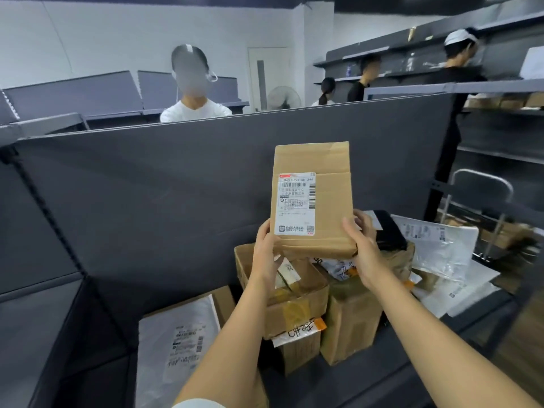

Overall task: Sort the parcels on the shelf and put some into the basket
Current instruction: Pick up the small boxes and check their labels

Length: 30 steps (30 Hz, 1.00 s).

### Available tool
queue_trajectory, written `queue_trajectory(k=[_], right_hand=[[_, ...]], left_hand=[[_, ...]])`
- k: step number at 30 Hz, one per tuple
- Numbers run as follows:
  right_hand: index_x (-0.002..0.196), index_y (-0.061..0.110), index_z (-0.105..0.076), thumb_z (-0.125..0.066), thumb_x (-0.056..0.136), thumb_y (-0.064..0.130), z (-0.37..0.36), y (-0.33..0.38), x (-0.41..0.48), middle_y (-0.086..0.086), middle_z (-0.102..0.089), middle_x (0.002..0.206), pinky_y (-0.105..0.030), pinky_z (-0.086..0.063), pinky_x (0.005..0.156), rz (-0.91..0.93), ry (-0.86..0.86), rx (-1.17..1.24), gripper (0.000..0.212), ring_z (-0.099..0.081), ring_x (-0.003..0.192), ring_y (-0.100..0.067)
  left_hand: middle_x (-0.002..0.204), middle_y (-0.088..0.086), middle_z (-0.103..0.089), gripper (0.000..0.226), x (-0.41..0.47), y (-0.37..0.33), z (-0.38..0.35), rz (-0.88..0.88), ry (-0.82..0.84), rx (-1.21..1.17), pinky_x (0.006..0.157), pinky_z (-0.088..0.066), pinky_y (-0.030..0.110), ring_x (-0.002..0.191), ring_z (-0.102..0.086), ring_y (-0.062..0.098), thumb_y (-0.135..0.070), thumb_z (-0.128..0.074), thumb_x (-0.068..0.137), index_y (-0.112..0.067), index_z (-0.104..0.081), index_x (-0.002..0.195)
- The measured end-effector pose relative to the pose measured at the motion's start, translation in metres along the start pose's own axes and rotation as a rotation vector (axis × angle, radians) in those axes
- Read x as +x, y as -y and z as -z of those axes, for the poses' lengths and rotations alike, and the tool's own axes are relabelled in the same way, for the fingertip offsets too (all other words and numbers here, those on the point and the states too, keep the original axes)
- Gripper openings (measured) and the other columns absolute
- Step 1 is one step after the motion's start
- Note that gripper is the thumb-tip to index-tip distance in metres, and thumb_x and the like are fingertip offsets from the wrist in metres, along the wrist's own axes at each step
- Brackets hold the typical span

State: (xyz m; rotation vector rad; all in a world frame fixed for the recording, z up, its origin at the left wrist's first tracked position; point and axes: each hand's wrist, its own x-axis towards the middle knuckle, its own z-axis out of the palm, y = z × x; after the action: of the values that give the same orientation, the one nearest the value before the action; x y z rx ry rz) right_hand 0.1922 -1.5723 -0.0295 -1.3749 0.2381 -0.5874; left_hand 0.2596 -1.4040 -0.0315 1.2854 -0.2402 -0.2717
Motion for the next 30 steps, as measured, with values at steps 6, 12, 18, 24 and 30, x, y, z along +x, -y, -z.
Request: queue_trajectory(k=[6,12,18,24,30], right_hand=[[0.144,0.044,-0.028,-0.065,0.077,0.052,-0.027,-0.014,-0.007,0.01,-0.053,0.137,-0.032,-0.045,0.098,0.021,0.299,0.013,0.077,-0.054,0.122,-0.009],[0.135,0.031,-0.048,-0.057,0.077,0.047,-0.054,-0.018,-0.01,0.007,-0.071,0.11,-0.038,-0.051,0.076,-0.235,0.35,0.243,0.06,-0.065,0.102,-0.016],[0.122,0.026,-0.063,-0.059,0.074,0.053,-0.079,-0.035,-0.016,-0.005,-0.07,0.113,-0.048,-0.049,0.083,-0.408,0.407,0.43,0.055,-0.059,0.105,-0.025],[0.11,0.029,-0.071,-0.062,0.074,0.058,-0.107,-0.042,-0.023,-0.007,-0.07,0.115,-0.052,-0.052,0.081,-0.477,0.474,0.513,0.047,-0.062,0.106,-0.027],[0.107,0.036,-0.071,-0.056,0.071,0.065,-0.114,-0.025,-0.019,0.0,-0.069,0.119,-0.046,-0.052,0.083,-0.536,0.664,0.346,0.049,-0.066,0.103,-0.018]], left_hand=[[0.124,-0.003,-0.066,0.05,-0.017,-0.015,0.037,-0.127,0.003,0.039,0.097,-0.049,0.044,0.118,-0.06,0.023,-0.029,-0.051,0.078,-0.031,-0.054,0.128],[0.147,-0.007,-0.045,0.072,-0.038,-0.042,0.062,-0.184,0.01,0.208,0.116,-0.026,0.05,0.139,-0.036,0.017,-0.07,-0.052,0.072,-0.044,-0.043,0.139],[0.144,-0.014,-0.036,0.075,-0.042,-0.07,0.086,-0.157,0.048,0.438,0.115,-0.029,0.045,0.127,-0.037,0.005,-0.063,-0.051,0.078,-0.044,-0.028,0.147],[0.149,-0.004,-0.033,0.073,-0.05,-0.078,0.103,-0.18,-0.089,0.5,0.11,-0.035,0.039,0.134,-0.036,0.017,-0.06,-0.052,0.081,-0.04,-0.03,0.147],[0.145,-0.011,-0.042,0.077,-0.062,-0.077,0.122,-0.102,-0.125,0.369,0.108,-0.036,0.057,0.133,-0.039,0.018,-0.075,-0.046,0.068,-0.051,-0.033,0.14]])
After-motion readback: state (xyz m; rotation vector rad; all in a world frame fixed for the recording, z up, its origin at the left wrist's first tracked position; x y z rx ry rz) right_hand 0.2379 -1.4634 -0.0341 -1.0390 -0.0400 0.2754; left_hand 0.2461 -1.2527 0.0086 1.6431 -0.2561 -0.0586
